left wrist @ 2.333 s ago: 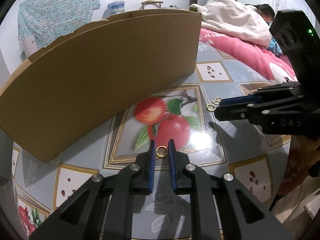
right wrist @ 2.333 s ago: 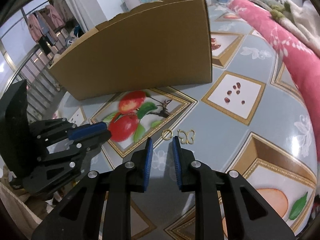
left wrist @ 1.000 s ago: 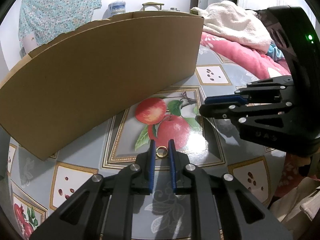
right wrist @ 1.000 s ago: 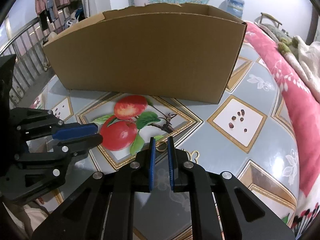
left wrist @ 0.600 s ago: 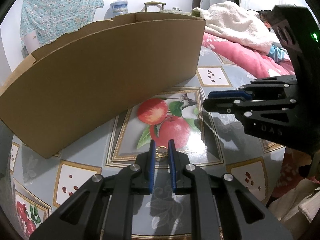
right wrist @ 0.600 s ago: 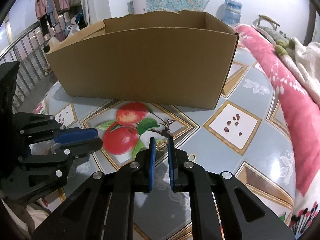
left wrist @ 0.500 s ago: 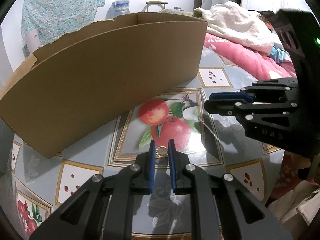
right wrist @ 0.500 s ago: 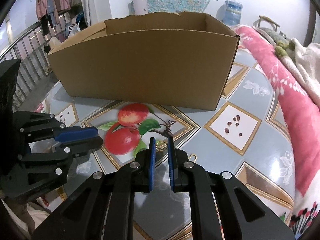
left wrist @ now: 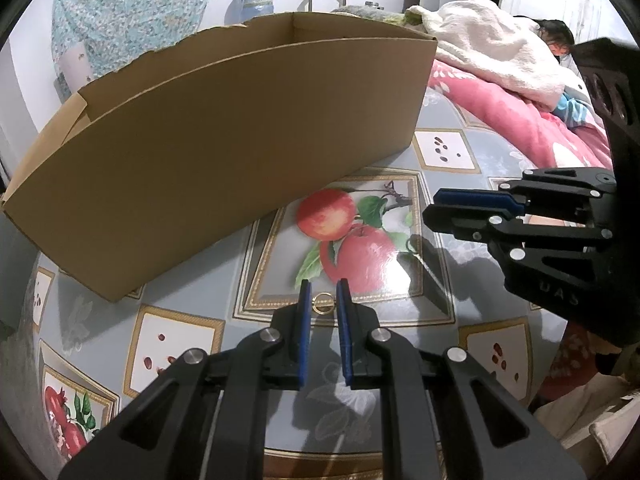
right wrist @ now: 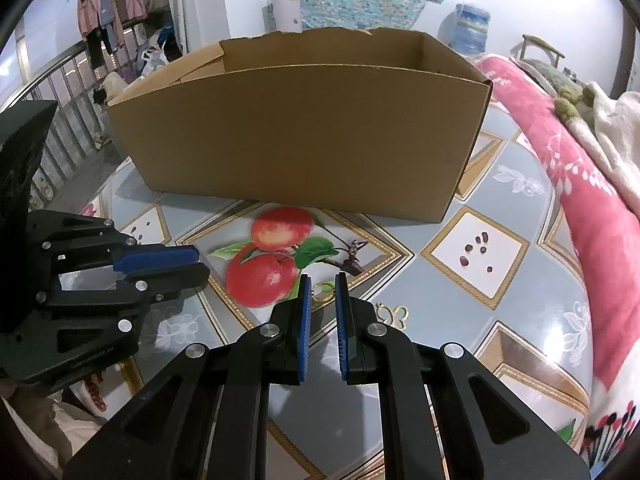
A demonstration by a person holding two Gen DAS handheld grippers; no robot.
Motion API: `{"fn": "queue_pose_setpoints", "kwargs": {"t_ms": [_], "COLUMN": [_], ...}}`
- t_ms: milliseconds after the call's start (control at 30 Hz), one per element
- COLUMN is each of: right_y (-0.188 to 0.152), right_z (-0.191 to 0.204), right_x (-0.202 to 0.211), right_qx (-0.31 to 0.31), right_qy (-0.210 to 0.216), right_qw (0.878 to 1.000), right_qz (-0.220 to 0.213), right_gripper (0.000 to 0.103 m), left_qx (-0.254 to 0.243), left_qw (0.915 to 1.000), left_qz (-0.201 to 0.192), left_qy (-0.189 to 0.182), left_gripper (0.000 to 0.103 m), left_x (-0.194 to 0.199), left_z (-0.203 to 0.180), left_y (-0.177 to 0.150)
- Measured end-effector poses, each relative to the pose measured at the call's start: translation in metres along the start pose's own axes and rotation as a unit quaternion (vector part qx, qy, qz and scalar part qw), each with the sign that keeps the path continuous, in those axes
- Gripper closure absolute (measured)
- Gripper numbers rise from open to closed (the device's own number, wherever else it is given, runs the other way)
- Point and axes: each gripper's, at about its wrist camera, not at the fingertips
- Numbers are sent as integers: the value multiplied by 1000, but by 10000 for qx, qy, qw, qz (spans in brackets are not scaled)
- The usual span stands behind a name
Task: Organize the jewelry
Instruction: 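Lift the held charms from the cloth toward the box with both grippers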
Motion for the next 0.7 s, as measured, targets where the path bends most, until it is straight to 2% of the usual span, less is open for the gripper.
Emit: {"fn": "queue_pose_setpoints", "kwargs": {"t_ms": [700], "right_y": [0], "right_z": [5], "right_x": [7], "right_qx": [35], "right_qy": [-18], "right_qw": [10000], "right_qz": [-62], "right_gripper": [93], "left_qx": [33], "left_qw": [10000], "left_qz": [13], "left_qy": [51], "left_gripper": [91], "left_x": [4], "left_z": [1], "left_y": [-2]}}
Point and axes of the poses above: each gripper's, at about its wrist camera, not at the fingertips, and x roughly against the way its jaws point, z to its left, y to its top, and after that the axes turned 11 degrees about x, right-handed
